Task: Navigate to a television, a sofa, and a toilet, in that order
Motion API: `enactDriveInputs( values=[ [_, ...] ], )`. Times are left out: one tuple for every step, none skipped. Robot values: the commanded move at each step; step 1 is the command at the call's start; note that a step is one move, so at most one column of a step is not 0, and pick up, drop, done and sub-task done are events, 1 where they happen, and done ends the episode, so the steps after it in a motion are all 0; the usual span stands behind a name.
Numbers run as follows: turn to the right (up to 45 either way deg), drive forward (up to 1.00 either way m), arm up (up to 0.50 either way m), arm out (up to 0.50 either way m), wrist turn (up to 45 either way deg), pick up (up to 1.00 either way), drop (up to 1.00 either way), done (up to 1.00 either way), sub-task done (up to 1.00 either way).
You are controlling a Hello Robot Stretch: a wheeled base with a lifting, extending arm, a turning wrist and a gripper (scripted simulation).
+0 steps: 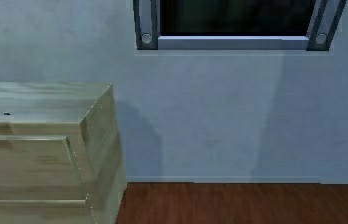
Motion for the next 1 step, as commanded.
enactDriveInputs(
  values=[
    [-45.0, 0.00, 0.00, 0.00, 0.0, 0.00, 0.00, 0.00, 0.00]
  ],
)
